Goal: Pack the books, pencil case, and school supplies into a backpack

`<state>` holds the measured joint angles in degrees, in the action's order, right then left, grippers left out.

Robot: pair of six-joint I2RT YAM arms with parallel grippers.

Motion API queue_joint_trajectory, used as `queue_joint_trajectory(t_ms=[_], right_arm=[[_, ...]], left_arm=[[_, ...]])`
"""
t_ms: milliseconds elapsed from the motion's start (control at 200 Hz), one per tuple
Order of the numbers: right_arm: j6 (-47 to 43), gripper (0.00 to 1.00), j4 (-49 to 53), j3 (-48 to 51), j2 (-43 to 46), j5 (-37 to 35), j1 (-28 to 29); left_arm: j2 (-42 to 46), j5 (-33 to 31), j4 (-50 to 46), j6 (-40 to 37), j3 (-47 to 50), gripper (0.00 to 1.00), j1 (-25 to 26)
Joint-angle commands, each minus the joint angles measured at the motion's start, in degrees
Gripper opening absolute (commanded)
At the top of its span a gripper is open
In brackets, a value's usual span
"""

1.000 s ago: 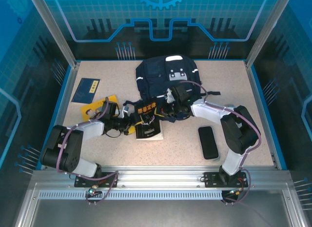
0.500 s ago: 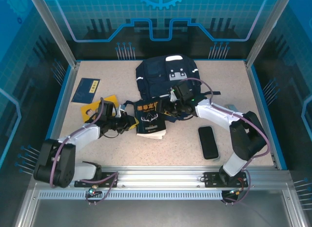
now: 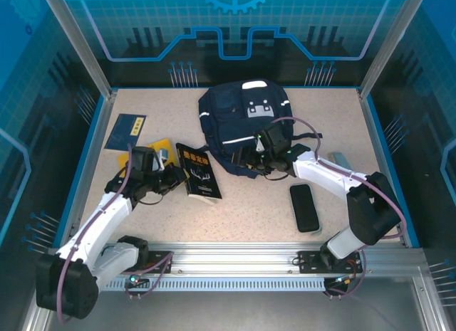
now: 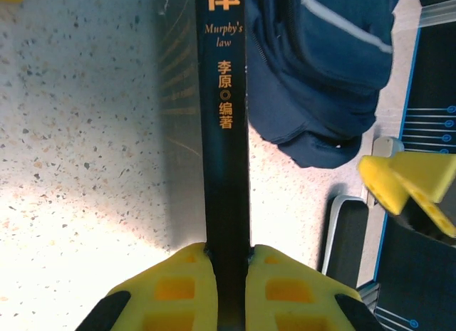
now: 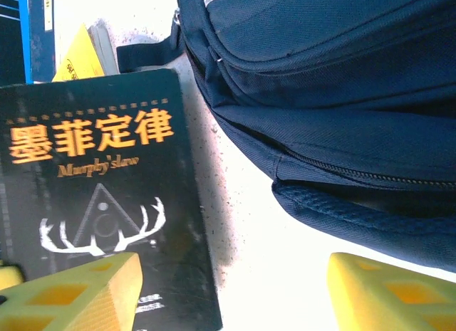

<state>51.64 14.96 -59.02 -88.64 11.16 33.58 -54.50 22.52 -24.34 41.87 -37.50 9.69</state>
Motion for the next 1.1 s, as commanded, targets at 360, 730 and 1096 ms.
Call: queue_joint_trajectory(t_ms=[360, 730, 1096], right_arm=[[11.55, 0.92, -16.96, 8.3, 13.16, 4.02, -0.27], [33.02, 1.0, -41.21, 18.13, 15.25, 3.18, 0.11], [43.1, 1.0, -49.26, 15.36, 9.81, -1.92, 0.13]], left_arm=[[-2.38, 1.72, 22.79, 15.98, -12.07, 0.0, 0.16], [-19.15, -6.77, 38.88, 22.81, -21.03, 0.0, 8.02], [-26.63, -11.08, 44.64, 27.11, -24.12, 0.0, 11.61]])
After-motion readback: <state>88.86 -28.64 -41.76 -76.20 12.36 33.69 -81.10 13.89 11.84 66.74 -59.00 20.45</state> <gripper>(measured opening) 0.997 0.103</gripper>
